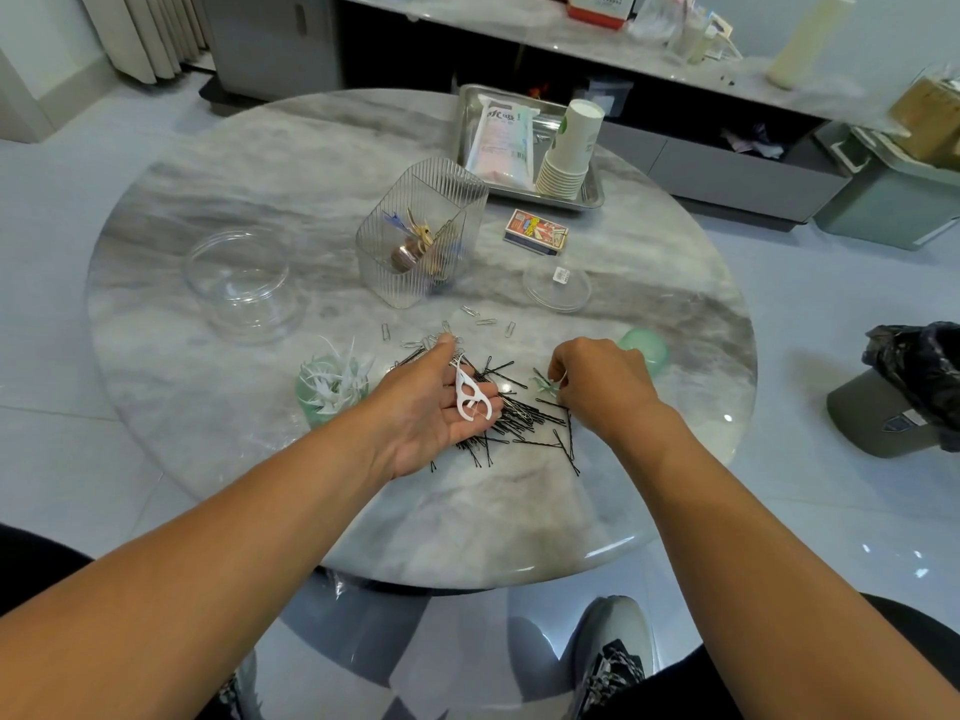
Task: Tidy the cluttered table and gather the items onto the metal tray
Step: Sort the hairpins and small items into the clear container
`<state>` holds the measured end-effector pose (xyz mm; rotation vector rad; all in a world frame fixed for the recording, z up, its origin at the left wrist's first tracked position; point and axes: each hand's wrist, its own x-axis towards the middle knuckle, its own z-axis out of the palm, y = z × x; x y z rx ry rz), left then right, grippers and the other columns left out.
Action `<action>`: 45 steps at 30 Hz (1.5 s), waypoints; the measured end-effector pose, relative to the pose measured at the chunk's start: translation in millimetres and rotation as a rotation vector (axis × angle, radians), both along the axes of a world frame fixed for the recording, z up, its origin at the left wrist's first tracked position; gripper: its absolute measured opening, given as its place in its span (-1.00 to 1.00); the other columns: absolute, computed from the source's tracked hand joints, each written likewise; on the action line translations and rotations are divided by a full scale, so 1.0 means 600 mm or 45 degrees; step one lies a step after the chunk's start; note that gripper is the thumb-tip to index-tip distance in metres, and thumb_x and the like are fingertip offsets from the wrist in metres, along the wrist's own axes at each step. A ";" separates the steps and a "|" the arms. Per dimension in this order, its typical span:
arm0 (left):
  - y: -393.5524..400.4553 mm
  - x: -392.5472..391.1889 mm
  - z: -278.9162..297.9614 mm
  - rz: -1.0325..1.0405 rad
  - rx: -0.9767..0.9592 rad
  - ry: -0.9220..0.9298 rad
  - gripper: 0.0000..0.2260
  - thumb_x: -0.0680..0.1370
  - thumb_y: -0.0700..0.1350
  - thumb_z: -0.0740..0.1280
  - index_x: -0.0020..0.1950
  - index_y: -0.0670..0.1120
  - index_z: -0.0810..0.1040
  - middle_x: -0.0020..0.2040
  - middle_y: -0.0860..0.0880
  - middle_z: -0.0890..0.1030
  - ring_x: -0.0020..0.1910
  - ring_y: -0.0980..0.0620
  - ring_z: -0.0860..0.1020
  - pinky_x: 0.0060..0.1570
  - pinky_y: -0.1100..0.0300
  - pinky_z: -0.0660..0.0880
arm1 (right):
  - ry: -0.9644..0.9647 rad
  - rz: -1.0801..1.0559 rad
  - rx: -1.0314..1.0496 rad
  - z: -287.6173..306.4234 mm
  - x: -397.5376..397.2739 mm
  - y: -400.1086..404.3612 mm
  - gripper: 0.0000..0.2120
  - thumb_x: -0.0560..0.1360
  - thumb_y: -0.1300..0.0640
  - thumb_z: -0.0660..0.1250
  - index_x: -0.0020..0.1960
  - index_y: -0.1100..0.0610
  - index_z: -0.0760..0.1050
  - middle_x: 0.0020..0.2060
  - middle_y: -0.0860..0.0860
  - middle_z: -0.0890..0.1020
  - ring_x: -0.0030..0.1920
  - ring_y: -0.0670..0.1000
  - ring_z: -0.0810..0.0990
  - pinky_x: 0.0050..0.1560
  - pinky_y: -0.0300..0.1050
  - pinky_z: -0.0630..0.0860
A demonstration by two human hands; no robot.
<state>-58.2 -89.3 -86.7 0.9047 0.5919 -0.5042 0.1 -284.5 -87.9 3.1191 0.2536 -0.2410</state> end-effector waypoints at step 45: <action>0.022 0.000 0.005 -0.203 -0.502 -0.015 -0.37 0.68 0.21 0.11 0.31 -0.38 0.48 0.12 -0.33 0.61 0.07 -0.24 0.65 0.15 -0.09 0.59 | -0.315 0.772 0.523 0.070 -0.050 0.047 -0.86 0.42 0.24 0.52 -0.04 0.08 0.73 -0.12 -0.04 0.73 -0.08 0.09 0.65 0.00 0.08 0.51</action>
